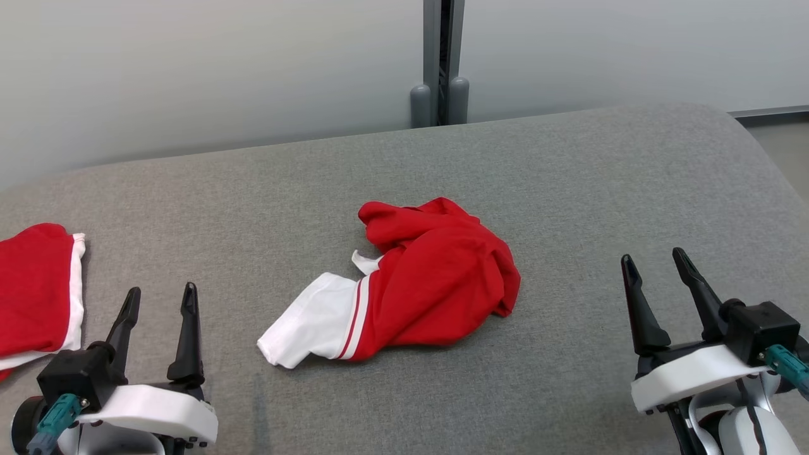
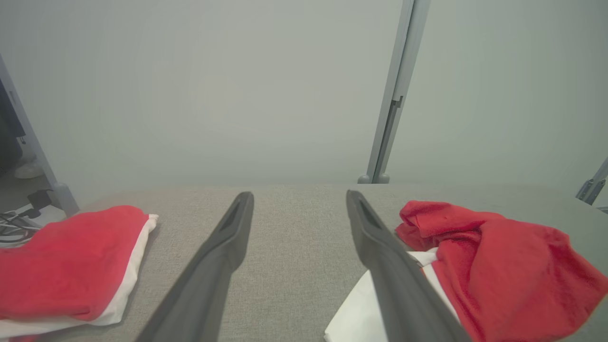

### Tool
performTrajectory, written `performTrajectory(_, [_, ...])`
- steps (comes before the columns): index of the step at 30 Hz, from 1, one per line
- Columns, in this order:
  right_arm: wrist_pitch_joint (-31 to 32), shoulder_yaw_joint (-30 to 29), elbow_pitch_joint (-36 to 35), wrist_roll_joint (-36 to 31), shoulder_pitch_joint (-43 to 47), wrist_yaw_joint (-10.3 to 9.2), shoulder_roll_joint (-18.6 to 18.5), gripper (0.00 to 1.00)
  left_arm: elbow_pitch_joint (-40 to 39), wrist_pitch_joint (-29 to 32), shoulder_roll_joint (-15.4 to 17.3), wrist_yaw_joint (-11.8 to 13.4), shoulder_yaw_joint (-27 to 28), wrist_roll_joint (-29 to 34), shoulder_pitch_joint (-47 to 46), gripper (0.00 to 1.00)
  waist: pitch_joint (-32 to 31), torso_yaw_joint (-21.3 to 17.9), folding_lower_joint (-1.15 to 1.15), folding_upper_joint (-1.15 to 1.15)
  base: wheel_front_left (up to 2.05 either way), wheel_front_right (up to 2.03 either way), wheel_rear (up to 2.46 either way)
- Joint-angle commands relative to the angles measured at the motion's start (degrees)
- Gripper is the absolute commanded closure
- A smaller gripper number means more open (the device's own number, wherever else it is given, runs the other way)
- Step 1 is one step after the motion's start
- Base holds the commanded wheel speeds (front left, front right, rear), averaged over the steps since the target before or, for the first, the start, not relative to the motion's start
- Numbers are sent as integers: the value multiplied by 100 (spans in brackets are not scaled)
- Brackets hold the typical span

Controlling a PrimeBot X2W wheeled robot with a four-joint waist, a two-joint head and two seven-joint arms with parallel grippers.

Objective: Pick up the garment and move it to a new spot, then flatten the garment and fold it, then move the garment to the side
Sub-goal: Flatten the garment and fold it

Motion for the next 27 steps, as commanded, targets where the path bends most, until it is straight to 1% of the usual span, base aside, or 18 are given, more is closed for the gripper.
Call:
performTrajectory(1, [29, 23, -58, -52, -89, 0, -44, 0, -49, -51, 24, 34, 25, -4, -65, 0, 36, 75, 0, 0, 0, 0, 0])
performTrajectory(6, [174, 379, -127, -33, -317, 0, -191, 0, -86, -92, -15, -48, -4, -44, -285, 0, 199, 462, 0, 0, 0, 0, 0])
performTrajectory(12, [447, 1343, -7, 100, -740, 0, -479, 0, 44, -223, -126, -216, -95, -91, -713, 0, 423, 1167, 0, 0, 0, 0, 0])
performTrajectory(13, [447, 1343, -7, 100, -740, 0, -479, 0, 44, -223, -126, -216, -95, -91, -713, 0, 423, 1167, 0, 0, 0, 0, 0])
performTrajectory(20, [777, 2725, 553, 376, -1322, 0, -818, 0, 386, -416, -365, -437, -327, -122, -1212, 0, 708, 1983, 0, 0, 0, 0, 0])
performTrajectory(21, [839, 3080, 736, 482, -1473, 0, -872, 0, 509, -474, -424, -508, -384, -118, -1358, 0, 794, 2175, 0, 0, 0, 0, 0])
performTrajectory(27, [1065, 3986, 1314, 778, -1959, 0, -1031, 0, 914, -642, -664, -716, -546, -171, -1689, 0, 1023, 2578, 0, 0, 0, 0, 0])
